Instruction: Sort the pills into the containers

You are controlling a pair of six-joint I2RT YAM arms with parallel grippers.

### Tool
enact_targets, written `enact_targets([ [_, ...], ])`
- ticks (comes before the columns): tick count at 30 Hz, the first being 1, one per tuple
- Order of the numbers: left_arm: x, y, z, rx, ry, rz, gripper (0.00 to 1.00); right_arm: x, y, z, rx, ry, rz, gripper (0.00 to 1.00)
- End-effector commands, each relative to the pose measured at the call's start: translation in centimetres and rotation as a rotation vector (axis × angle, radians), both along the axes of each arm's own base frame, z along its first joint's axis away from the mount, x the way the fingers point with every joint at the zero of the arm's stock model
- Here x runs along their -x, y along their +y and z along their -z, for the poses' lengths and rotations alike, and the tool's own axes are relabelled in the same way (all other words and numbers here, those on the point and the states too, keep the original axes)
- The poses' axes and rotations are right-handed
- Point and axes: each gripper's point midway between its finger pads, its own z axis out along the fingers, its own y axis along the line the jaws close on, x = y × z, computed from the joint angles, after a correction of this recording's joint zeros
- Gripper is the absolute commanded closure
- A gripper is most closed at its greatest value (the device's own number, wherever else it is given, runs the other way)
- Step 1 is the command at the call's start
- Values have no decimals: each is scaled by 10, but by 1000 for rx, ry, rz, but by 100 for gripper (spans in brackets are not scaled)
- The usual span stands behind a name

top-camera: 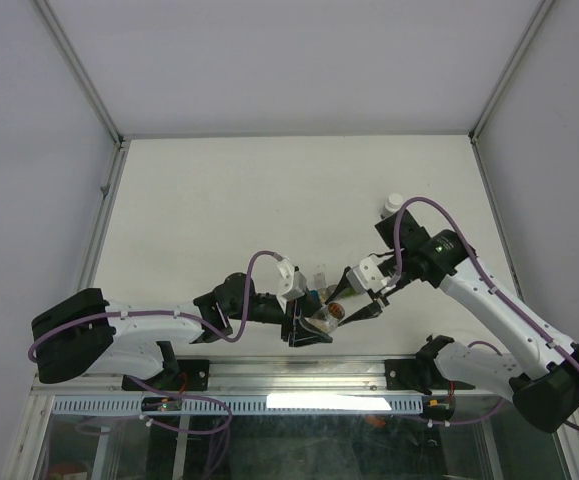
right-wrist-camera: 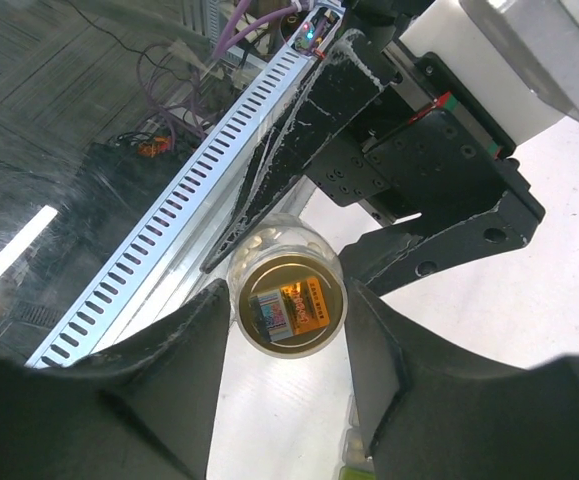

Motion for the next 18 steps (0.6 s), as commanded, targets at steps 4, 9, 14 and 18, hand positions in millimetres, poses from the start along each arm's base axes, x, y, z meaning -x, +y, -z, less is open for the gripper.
enact_targets([
  [4,-3,-4,-25,77,-28,6,100,3,5,-4,-26,-4,-9,54],
  [9,-6,-4,-25,76,-26,-6,100,3,5,-4,-21,4,1,65],
  [14,-22,-3,-25,77,-14,-112,100,-8,10,-7,29,95,107,80],
  [18,-54,3,-26,87,17,-309,100,-30,15,0,89,153,249,85],
])
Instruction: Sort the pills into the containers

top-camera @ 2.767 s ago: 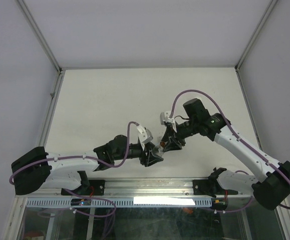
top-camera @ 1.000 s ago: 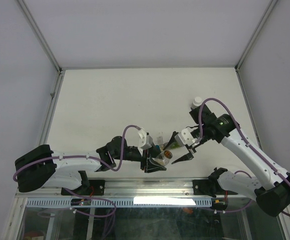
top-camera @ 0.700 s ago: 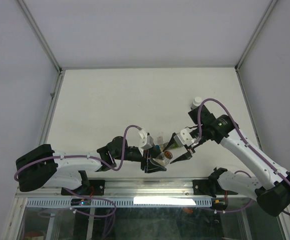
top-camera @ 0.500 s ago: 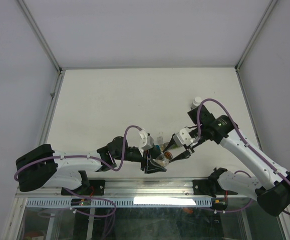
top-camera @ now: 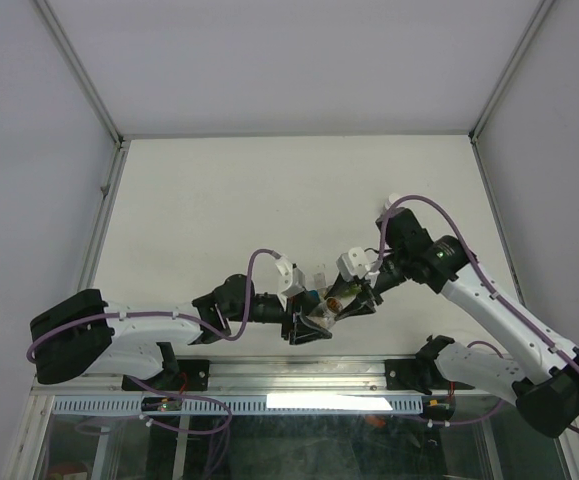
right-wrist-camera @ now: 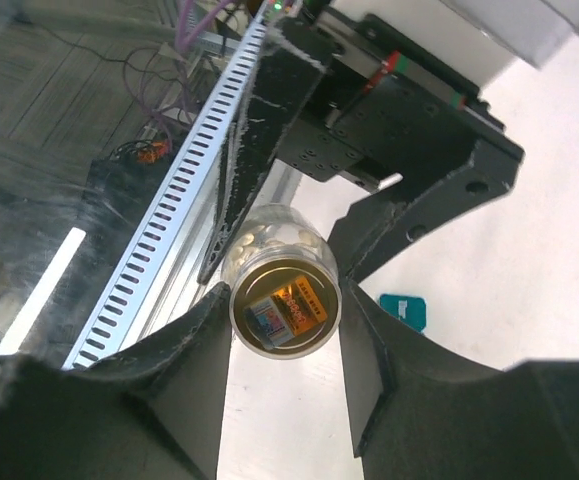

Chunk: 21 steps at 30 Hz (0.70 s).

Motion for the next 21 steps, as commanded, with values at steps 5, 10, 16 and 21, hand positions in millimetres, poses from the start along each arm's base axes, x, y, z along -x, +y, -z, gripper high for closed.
enact_targets([
  [5,-81,3,-25,59,-3,-441,100,-40,13,-1,80,182,245,89],
  [10,-94,-2,-19,-7,5,-499,100,-50,13,2,105,231,281,91],
  [16,-87,-4,-23,21,19,-463,100,-49,9,-2,80,235,277,95],
  [21,-75,1,-34,87,32,-418,73,-48,5,-7,54,227,273,96],
])
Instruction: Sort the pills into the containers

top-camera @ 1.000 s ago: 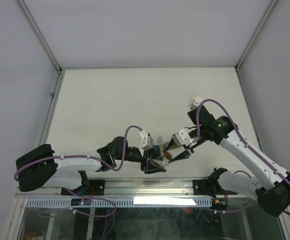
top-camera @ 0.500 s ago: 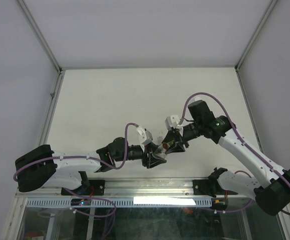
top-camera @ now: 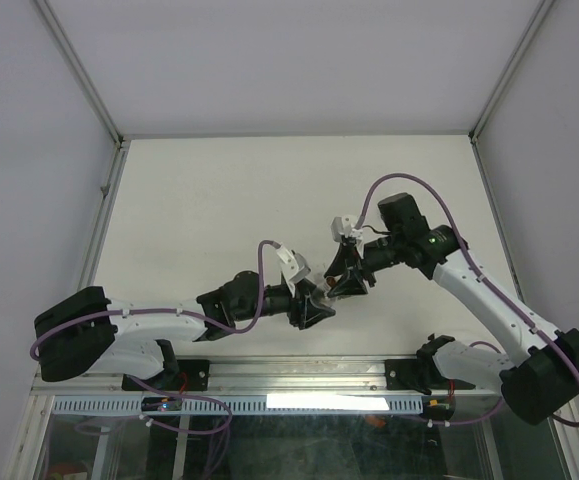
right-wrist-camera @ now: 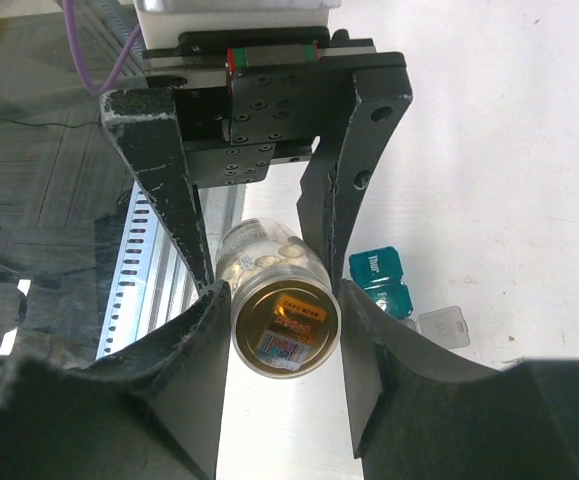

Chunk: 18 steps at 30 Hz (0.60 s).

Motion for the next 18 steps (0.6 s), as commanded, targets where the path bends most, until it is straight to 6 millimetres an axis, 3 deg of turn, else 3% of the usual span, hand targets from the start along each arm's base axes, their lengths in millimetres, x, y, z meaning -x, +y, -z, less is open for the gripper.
enact_targets([
  [1,-15,2,-54,193,-28,-85,64,12,-2,-24,-67,0,-22,96],
  [9,3,4,-51,205,-14,2,2,10,-12,-30,-104,-10,-10,96],
  [14,0,13,-48,202,-11,-35,1,4,-19,-33,-120,-24,29,96],
  [18,2,33,-51,252,-32,-75,1,-12,-34,-34,-110,-66,122,96],
])
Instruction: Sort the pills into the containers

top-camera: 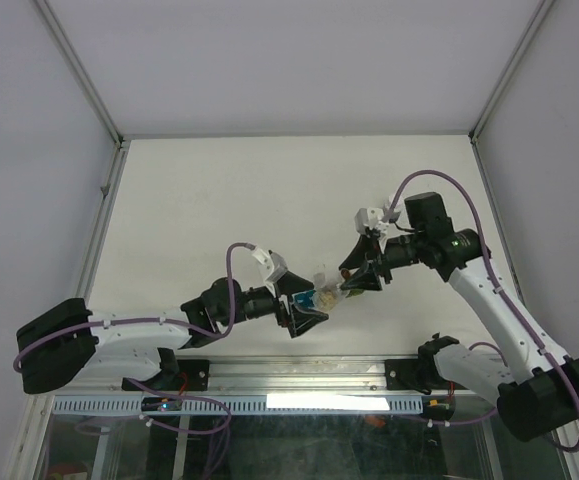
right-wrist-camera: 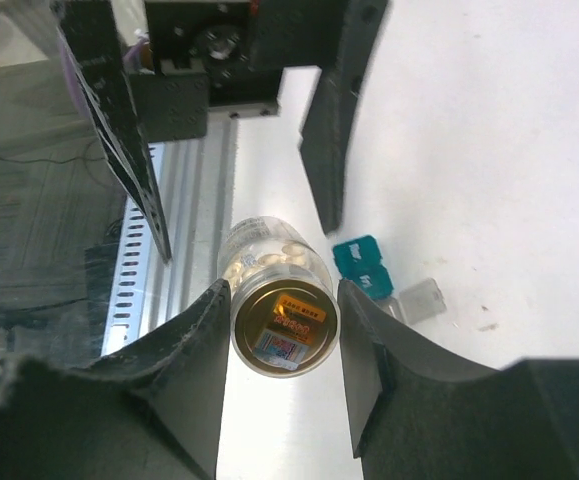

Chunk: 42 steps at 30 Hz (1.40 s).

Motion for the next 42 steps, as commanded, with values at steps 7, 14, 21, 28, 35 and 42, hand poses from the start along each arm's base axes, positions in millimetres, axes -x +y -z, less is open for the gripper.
enact_targets([
  [7,-19,45,-9,43,-52,-189,1,-82,-62,-14,71,-138,479,99],
  [14,-28,62,10,-26,-81,-263,1,-151,-105,-12,223,-196,730,100],
  [21,-28,70,24,-40,-89,-283,1,-226,-88,-13,354,-262,818,99],
  [28,-25,80,29,-27,-90,-295,1,-318,-80,22,504,-280,937,99],
  [35,-26,87,32,-33,-108,-313,2,-373,-77,61,613,-241,981,97],
  [42,-24,86,33,-47,-132,-297,2,-390,-71,82,623,-204,985,82],
])
